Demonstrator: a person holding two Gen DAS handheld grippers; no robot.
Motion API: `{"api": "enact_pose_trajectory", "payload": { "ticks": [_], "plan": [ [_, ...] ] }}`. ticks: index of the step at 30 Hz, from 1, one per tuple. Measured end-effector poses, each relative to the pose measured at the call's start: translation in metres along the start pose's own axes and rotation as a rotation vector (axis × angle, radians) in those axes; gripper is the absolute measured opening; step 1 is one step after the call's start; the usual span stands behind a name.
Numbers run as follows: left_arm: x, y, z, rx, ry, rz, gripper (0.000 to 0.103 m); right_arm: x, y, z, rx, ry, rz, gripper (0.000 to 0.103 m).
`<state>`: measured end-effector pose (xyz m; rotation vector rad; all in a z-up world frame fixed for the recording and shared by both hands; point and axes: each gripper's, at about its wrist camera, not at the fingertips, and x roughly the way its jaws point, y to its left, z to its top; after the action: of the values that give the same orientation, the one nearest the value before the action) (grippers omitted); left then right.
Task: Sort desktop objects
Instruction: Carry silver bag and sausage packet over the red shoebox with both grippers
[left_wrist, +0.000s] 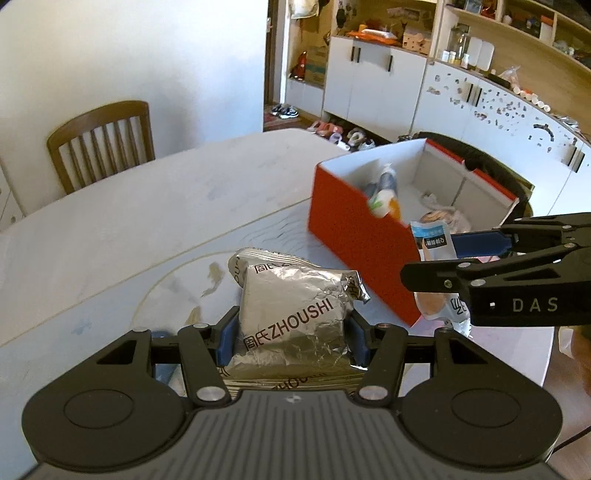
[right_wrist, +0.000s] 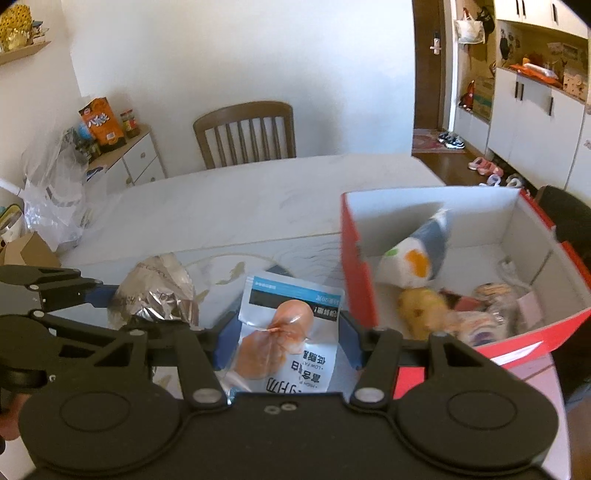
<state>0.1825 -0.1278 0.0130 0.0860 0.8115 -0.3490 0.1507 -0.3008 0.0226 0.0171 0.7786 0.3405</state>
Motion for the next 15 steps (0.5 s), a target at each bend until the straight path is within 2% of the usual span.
{"api": "enact_pose_trajectory", "payload": {
  "ticks": [15],
  "plan": [
    [0.024,-0.074,0.049,0.058,-0.039,-0.057,0.057,-0.023,-0.083,0.017,0.013,-0.047,-0.064,0.056]
  ]
}}
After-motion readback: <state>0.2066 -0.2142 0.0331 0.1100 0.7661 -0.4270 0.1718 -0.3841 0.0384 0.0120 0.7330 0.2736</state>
